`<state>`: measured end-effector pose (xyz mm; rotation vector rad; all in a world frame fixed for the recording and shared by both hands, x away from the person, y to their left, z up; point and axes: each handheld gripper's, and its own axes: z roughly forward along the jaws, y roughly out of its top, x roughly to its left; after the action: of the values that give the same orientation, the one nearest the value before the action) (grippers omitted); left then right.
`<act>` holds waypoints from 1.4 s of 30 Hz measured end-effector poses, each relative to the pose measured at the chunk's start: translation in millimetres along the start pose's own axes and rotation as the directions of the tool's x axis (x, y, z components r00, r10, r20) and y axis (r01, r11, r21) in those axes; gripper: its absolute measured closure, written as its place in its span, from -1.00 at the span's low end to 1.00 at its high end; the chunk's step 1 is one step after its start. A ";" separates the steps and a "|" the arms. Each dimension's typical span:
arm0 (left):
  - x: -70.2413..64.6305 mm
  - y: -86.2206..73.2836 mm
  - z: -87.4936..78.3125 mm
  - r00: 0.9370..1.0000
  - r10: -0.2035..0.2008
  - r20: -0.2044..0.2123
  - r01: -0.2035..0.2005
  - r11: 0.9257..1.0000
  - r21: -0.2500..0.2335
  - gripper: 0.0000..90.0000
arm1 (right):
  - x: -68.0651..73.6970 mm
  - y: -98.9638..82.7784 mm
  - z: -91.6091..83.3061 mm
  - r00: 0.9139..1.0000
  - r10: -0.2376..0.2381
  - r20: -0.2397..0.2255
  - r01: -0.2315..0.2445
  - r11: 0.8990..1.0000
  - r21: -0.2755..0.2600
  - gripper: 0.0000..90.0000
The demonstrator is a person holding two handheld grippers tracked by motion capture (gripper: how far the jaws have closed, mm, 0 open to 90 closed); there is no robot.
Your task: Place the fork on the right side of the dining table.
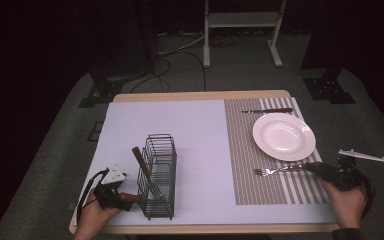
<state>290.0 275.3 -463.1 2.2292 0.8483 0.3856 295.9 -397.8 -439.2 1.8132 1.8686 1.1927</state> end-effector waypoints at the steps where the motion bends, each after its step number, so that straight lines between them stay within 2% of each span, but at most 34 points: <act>1: 0.0 0.0 0.0 1.000 0.000 0.000 0.000 1.000 0.000 -1.00 | -0.6 -0.5 1.3 1.000 0.001 -0.001 -0.001 1.000 0.005 -0.03; 10: 0.0 0.0 0.0 1.000 0.000 0.000 0.000 1.000 0.000 -1.00 | -5.0 -3.5 7.9 1.000 0.013 0.003 -0.013 0.999 0.036 -0.08; 20: -0.1 0.0 0.0 1.000 -0.001 0.000 0.001 1.000 0.000 -1.00 | -6.2 -4.9 11.6 1.000 0.005 0.022 -0.006 0.998 0.055 -0.12; 27: 0.0 0.0 0.0 1.000 -0.001 0.000 0.001 1.000 0.000 -1.00 | -7.1 -5.1 11.5 0.999 0.002 0.034 -0.004 0.999 0.052 -0.15; 30: 0.0 0.0 0.0 1.000 0.000 0.000 0.000 1.000 0.000 -1.00 | -7.1 -4.8 10.4 0.998 -0.017 0.056 0.014 0.999 0.045 -0.17; 34: -0.1 0.0 0.0 1.000 0.000 0.000 0.000 1.000 0.000 -1.00 | -6.7 -3.7 7.6 0.998 -0.022 0.056 0.020 0.999 0.027 -0.19; 37: -0.1 0.0 0.0 1.000 0.000 0.000 0.000 1.000 0.000 -1.00 | -3.5 -2.7 5.0 0.998 -0.026 0.048 0.025 1.000 0.019 -0.21; 42: 0.0 0.0 0.0 1.000 0.000 0.000 0.000 1.000 0.000 -1.00 | 5.5 -1.2 3.4 0.997 -0.061 0.043 0.061 0.998 0.010 -0.28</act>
<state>290.0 275.3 -463.1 2.2292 0.8482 0.3856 296.5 -391.3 -440.3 1.7590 1.8943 1.1177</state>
